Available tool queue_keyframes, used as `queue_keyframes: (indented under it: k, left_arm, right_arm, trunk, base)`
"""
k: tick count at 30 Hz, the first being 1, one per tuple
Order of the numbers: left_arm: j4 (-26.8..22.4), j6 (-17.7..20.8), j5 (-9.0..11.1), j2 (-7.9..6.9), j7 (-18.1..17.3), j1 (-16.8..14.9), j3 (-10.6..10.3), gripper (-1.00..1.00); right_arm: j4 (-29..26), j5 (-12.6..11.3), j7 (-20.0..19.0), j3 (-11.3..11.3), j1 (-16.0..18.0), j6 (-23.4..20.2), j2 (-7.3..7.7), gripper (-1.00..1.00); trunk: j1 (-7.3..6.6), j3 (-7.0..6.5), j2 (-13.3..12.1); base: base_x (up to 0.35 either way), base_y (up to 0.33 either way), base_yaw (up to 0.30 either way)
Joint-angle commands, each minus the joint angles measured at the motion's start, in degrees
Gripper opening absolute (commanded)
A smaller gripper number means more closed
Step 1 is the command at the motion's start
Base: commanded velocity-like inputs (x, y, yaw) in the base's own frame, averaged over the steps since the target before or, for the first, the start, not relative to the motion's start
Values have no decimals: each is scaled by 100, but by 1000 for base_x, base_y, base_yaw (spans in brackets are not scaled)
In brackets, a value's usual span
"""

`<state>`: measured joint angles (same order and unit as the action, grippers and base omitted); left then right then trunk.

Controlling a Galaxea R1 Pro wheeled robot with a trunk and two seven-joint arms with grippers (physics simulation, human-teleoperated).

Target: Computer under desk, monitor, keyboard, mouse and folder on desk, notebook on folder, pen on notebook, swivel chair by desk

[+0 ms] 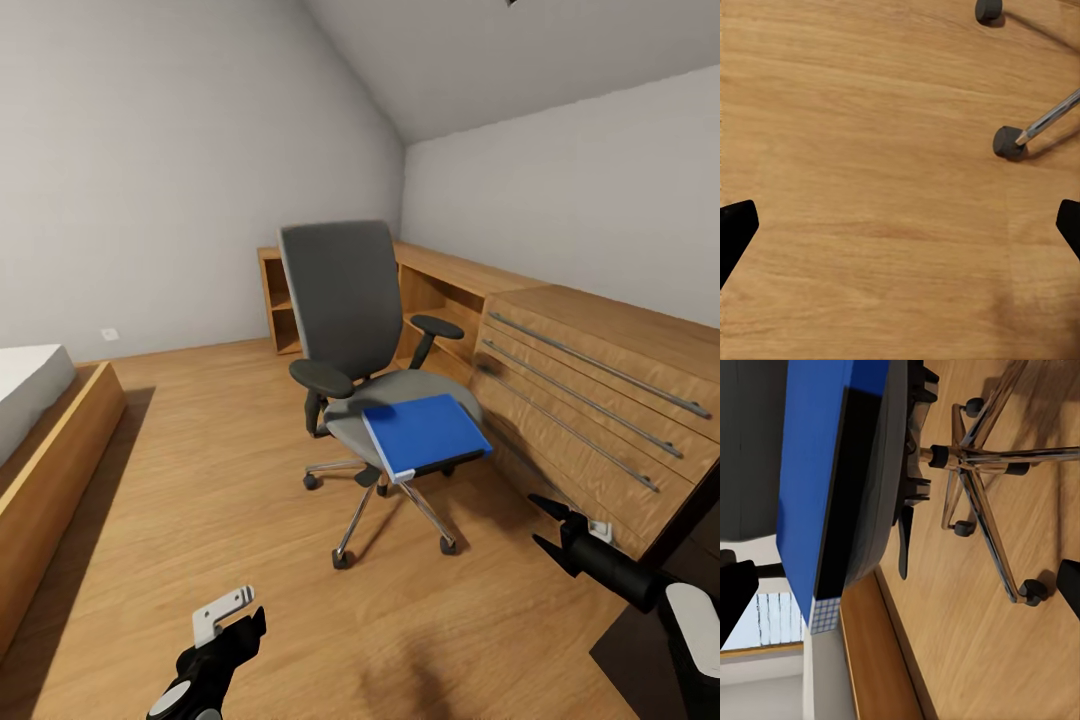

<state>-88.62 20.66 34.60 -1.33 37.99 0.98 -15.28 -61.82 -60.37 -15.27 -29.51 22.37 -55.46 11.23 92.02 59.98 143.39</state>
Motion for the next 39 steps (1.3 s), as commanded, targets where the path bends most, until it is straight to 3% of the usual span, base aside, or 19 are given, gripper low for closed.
queue_keyframes:
  k: [1, 39]
  left_arm:
    - [-6, 11, 32, -5, 41, -2, -10, 100]
    - [24, 13, 27, -17, 27, -2, -8, 100]
  right_arm:
    - [2, 58, -54, -13, 5, -25, -3, 100]
    - [8, 63, -38, -11, 5, -17, -3, 100]
  trunk:
    - [-1, 4, 2]
    - [-1, 4, 2]
  base:
    - [0, 0, 0]
    - [149, 0, 0]
